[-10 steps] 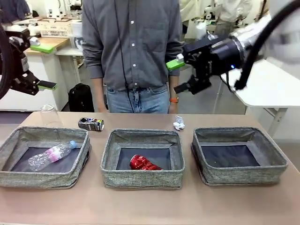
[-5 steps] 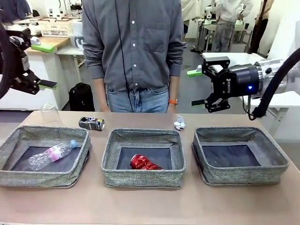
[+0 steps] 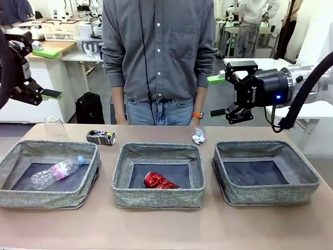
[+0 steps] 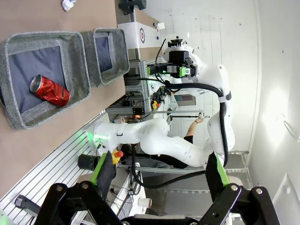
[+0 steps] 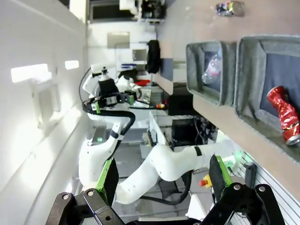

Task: Sort the waste into the appropriate baskets.
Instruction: Pick up the waste item pointed out by the person.

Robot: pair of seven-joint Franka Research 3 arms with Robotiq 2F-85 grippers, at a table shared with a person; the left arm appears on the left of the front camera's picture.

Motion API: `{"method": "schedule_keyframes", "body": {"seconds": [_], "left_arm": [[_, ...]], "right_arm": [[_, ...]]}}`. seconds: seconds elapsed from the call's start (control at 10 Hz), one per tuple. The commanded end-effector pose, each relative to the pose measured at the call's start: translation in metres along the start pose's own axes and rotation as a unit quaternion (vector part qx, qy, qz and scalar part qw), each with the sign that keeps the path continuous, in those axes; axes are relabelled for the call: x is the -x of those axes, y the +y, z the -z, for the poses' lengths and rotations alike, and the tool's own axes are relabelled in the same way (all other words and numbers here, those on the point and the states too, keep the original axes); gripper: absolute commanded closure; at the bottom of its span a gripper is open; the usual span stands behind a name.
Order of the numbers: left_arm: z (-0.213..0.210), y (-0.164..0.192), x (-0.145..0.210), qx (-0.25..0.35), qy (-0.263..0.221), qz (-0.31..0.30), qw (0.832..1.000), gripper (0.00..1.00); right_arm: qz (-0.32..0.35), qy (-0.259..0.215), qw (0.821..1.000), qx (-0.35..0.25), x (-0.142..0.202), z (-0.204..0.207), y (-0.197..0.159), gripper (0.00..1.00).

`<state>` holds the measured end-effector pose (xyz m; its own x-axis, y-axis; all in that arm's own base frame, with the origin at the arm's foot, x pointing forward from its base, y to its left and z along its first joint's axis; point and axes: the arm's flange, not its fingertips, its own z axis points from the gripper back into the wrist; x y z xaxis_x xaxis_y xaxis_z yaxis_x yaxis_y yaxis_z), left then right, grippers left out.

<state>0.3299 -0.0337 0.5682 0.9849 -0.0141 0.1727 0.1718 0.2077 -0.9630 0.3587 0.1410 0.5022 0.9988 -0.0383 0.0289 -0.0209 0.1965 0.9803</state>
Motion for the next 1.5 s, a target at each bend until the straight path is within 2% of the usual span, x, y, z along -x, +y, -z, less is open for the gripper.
{"method": "schedule_keyframes", "body": {"seconds": [0.0, 1.4], "left_arm": [[-0.0011, -0.0046, 0.0007, 0.0, 0.001, -0.005, 1.0, 0.0], [-0.0011, -0.0046, 0.0007, 0.0, 0.001, -0.005, 1.0, 0.0]], "right_arm": [[-0.007, 0.0, 1.0, -0.009, -0.0056, -0.002, 0.0007, 0.0], [-0.007, 0.0, 1.0, -0.009, -0.0056, -0.002, 0.0007, 0.0]]}}
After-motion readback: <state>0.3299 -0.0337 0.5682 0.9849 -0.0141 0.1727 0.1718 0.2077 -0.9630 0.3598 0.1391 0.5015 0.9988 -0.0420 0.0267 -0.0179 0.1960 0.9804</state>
